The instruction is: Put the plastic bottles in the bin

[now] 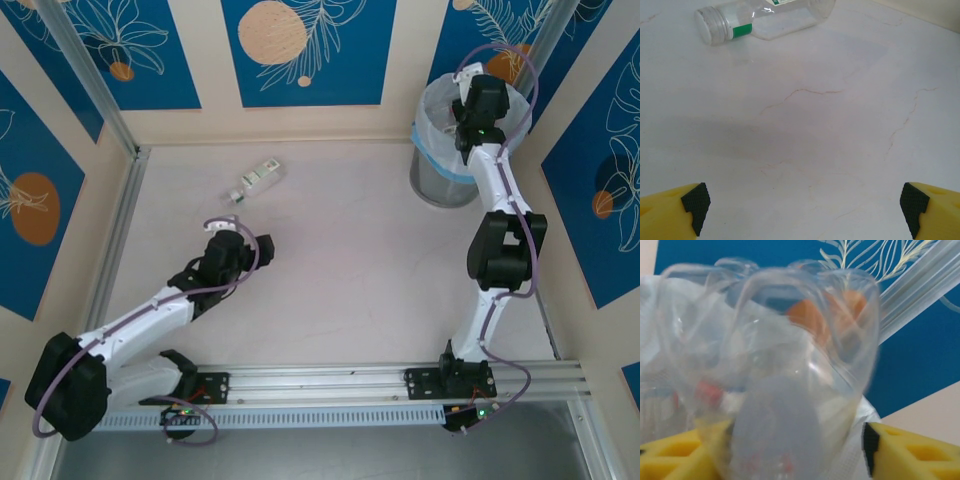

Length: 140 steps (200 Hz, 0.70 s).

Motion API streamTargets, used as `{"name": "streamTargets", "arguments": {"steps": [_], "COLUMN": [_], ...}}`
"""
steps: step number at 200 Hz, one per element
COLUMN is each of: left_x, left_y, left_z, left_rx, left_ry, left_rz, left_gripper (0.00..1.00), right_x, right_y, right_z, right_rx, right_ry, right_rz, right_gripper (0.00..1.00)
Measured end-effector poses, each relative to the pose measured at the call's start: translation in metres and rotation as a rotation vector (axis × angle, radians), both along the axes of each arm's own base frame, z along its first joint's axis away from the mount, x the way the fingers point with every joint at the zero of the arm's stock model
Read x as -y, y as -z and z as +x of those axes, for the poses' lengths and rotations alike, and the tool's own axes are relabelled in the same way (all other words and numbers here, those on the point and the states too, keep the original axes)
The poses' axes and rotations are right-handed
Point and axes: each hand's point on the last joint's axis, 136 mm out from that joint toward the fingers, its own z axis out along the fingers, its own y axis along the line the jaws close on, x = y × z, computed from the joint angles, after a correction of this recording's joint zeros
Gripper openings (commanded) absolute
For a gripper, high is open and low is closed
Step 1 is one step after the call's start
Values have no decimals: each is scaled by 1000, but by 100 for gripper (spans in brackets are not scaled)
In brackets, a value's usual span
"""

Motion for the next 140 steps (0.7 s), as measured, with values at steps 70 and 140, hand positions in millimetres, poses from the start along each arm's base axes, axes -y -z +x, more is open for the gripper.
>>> {"name": "streamTargets", "arguments": {"steps": [70,140], "left_x": [-17,-71], "left_y": [-38,-5], "left_z": [59,132], "left_rx": [-55,-222], "left_ry": [-27,-30], "left_rz": [60,167], "left_gripper": [99,99], "right_x": [-32,-105], "right_y": [-29,-71], "right_z": [-25,-99], "right_rx": [25,164], "right_ry": [-20,-164], "right_rz": [244,511], "right_gripper": [100,99]}}
